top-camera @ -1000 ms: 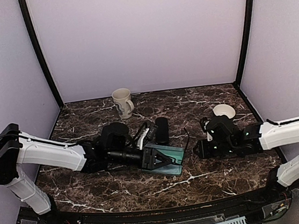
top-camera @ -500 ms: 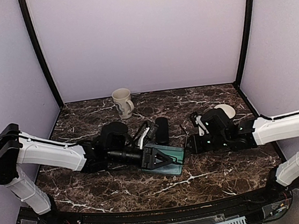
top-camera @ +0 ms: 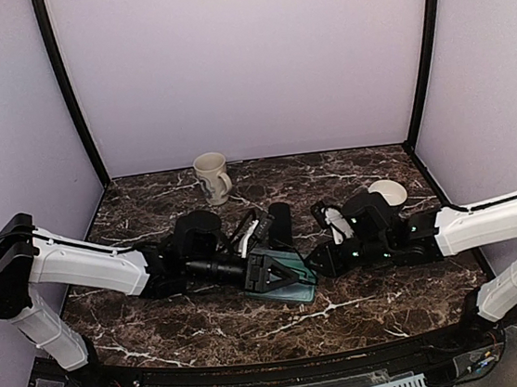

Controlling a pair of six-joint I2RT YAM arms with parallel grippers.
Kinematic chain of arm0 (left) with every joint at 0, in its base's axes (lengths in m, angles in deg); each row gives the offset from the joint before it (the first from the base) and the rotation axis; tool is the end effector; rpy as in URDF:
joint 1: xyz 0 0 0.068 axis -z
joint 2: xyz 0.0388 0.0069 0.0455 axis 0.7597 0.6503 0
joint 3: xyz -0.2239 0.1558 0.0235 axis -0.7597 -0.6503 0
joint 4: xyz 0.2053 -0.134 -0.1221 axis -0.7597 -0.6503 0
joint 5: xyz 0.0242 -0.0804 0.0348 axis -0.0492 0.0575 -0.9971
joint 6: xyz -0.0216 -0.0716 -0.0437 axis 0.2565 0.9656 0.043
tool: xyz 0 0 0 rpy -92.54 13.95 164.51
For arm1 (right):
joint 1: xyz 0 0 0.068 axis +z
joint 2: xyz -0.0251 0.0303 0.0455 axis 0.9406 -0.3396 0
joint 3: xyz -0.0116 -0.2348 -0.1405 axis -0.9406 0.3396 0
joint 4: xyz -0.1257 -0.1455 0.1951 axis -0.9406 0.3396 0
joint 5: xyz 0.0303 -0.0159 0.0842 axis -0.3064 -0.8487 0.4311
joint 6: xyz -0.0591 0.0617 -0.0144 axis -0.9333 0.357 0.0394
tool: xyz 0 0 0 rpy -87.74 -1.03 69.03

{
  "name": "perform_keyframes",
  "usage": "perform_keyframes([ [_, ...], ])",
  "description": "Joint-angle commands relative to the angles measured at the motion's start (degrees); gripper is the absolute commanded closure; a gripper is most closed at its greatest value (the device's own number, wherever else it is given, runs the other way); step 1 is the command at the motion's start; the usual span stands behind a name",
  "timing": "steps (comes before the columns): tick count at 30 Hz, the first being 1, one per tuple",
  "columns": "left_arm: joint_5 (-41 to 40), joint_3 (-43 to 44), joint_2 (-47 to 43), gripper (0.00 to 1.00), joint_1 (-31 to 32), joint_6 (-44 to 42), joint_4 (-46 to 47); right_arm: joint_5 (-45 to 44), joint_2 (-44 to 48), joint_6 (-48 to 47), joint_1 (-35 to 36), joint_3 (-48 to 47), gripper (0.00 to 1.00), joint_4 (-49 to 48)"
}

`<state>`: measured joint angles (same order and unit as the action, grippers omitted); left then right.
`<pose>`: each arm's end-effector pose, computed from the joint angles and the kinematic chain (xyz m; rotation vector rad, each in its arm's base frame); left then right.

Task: Organize the sunglasses
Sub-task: Fold the left temple of the sunglasses with the sunglasses, then pass from the left arm to the right

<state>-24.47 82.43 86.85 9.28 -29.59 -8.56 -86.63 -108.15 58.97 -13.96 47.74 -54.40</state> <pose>0.1677 -0.3515 0.1969 0.7382 2.0947 -1.6208 0.1773 0.2668 0.1755 -0.4952 2.3062 0.8334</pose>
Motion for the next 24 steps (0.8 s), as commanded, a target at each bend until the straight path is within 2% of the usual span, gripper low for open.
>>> perform_keyframes([
  [1, 0.7, 0.1, -0.3, 0.57, 0.1, -0.1, 1.7, 1.3, -1.5, -2.1, 1.6, -2.4, 0.73, -1.2],
  [12, 0.4, 0.1, -0.3, 0.56, 0.1, -0.8, 1.5, -0.6, 0.8, -3.1, 2.0, -2.6, 0.7, 1.9],
  [18, 0.0, -0.3, -1.1, 0.56, 0.0, -0.7, 1.5, -4.4, 6.0, -7.0, 1.3, -3.4, 0.59, 8.8],
  [21, 0.1, -0.6, -1.4, 0.56, -0.2, -0.1, 1.5, -5.4, 9.2, -10.4, 0.4, -3.9, 0.48, 13.5],
  [24, 0.2, -1.0, -1.9, 0.56, -0.3, 0.7, 2.5, -1.7, 12.6, -14.9, 0.2, -3.1, 0.36, 15.5],
])
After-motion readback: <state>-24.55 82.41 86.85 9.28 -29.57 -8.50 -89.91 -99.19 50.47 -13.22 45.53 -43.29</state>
